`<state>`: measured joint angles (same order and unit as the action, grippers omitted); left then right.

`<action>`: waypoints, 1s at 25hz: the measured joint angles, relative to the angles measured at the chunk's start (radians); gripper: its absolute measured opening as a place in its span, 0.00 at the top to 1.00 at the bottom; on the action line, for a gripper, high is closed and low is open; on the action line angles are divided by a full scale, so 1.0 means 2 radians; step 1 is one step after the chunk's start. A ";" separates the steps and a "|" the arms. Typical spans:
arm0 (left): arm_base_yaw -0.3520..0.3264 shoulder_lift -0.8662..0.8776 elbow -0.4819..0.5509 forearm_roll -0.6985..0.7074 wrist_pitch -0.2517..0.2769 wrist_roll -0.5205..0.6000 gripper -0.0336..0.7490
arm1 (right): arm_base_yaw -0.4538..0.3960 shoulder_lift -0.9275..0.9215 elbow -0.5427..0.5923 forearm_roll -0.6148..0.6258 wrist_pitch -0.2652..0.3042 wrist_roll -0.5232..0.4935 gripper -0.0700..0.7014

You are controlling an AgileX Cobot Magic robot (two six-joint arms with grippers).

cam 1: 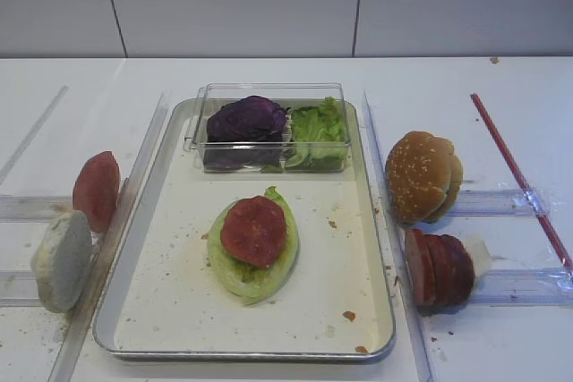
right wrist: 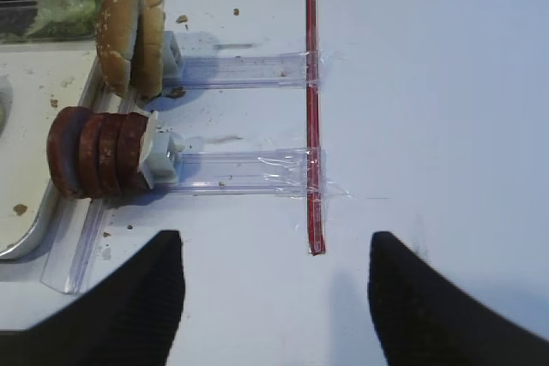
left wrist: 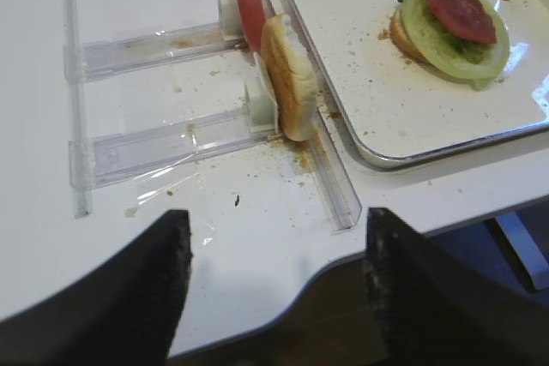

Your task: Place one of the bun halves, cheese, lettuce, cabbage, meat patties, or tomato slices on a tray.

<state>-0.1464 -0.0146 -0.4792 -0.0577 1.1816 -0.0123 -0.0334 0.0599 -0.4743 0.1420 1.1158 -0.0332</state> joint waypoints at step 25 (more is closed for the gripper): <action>0.000 0.000 0.000 -0.001 0.000 0.000 0.46 | 0.000 0.000 0.000 0.000 0.000 0.000 0.30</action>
<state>-0.1464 -0.0146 -0.4792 -0.0595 1.1816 -0.0123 -0.0334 0.0599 -0.4743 0.1420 1.1158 -0.0332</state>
